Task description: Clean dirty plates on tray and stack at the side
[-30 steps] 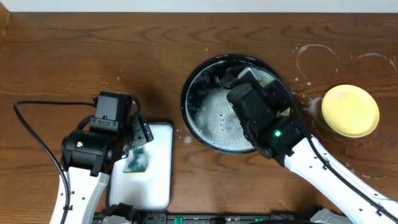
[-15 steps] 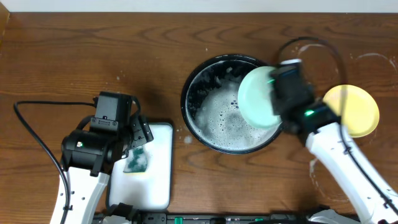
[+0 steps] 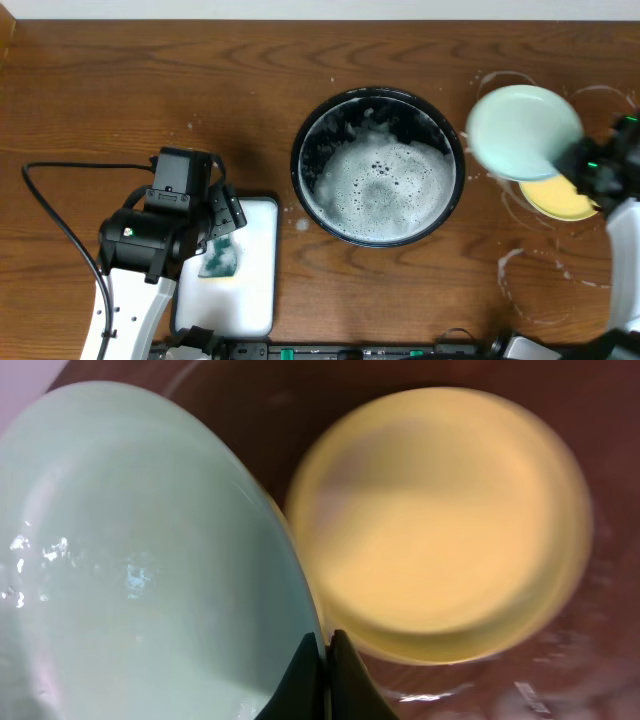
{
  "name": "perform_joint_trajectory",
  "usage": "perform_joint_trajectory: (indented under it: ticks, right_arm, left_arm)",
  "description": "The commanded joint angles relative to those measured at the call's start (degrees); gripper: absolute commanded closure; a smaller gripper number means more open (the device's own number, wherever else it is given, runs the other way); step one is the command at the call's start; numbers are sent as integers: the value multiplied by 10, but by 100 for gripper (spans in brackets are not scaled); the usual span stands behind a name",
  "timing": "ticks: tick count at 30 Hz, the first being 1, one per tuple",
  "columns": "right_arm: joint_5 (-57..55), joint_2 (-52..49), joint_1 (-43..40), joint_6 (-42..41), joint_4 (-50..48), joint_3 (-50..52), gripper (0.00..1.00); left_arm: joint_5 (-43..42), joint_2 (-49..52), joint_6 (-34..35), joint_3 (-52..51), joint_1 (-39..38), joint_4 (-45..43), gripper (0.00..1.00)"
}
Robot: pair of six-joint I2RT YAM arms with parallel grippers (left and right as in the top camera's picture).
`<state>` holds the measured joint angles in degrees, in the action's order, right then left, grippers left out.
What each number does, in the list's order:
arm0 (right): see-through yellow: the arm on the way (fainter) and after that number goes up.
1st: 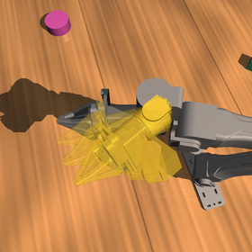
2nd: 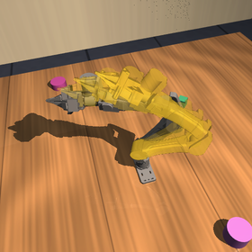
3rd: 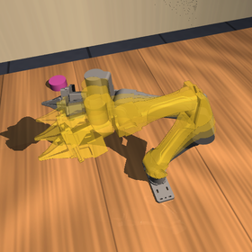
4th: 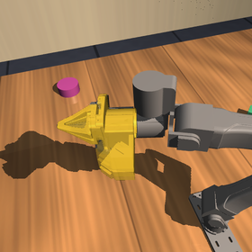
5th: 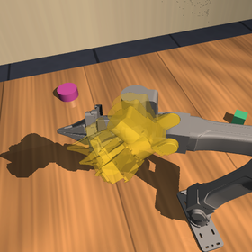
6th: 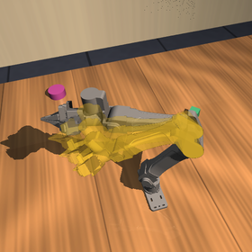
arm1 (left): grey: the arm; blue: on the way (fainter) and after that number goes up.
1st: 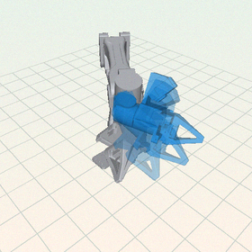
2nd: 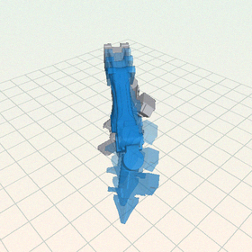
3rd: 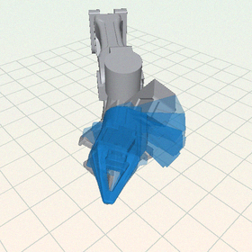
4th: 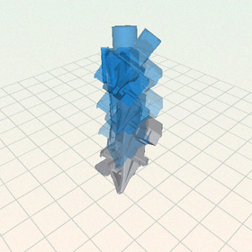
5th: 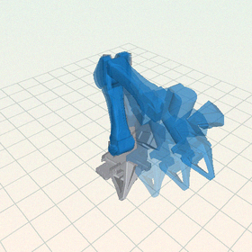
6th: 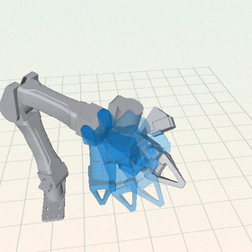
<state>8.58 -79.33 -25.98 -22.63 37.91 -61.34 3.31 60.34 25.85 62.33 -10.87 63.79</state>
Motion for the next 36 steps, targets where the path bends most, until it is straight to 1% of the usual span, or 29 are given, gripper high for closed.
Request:
perform_joint_trajectory:
  ticks: [1, 7, 8, 9, 11, 12, 14, 17, 20, 22, 24, 28, 30, 31, 32, 33, 36]
  right_arm:
    - [32, -36, -62, -31, 1, -5, 99]
    - [-27, -114, -120, -48, -6, -5, 99]
    - [-30, -126, -125, -47, -8, -5, 96]
    - [-29, -135, -128, -46, -8, -5, 89]
    - [-28, -143, -130, -43, -11, -5, 62]
    - [-20, -142, -130, -32, -15, -5, 56]
    - [10, -130, -129, -6, -25, -5, 50]
    - [73, -96, -126, 30, -28, -5, 45]
    - [153, -43, -111, 57, -24, -5, 44]
    - [210, 1, -85, 78, -12, -5, 44]
    - [239, 43, -48, 109, 7, -5, 44]
    - [238, 122, 49, 169, 49, -5, 43]
    - [238, 159, 101, 178, 60, -5, 40]
    - [238, 177, 125, 178, 61, -5, 36]
    - [238, 194, 149, 178, 61, -5, 23]
    - [238, 210, 170, 178, 61, -5, 1]
    - [239, 247, 220, 169, 61, -5, 1]
  left_arm:
    - [1, 0, -1, 9, 3, 0, 18]
    - [1, 0, -1, 9, 3, 0, 18]
    - [1, 0, -1, 9, 3, 0, 18]
    - [1, 0, -1, 9, 3, 0, 18]
    - [1, -1, -1, 9, 3, 0, 18]
    - [1, 0, -1, 9, 3, 0, 18]
    - [1, 0, -1, 9, 3, 0, 18]
    - [1, 0, -1, 9, 3, 0, 18]
    - [1, 0, -1, 9, 3, 0, 18]
    - [1, 0, -1, 9, 3, 0, 18]
    - [1, 0, -1, 9, 3, 0, 18]
    - [1, 0, -1, 9, 3, 0, 18]
    - [1, 0, -1, 9, 3, 0, 18]
    - [1, 0, -1, 9, 3, 0, 18]
    - [1, 0, -1, 9, 3, 0, 18]
    - [1, 0, -1, 9, 3, 0, 18]
    - [1, 0, -1, 9, 3, 0, 18]
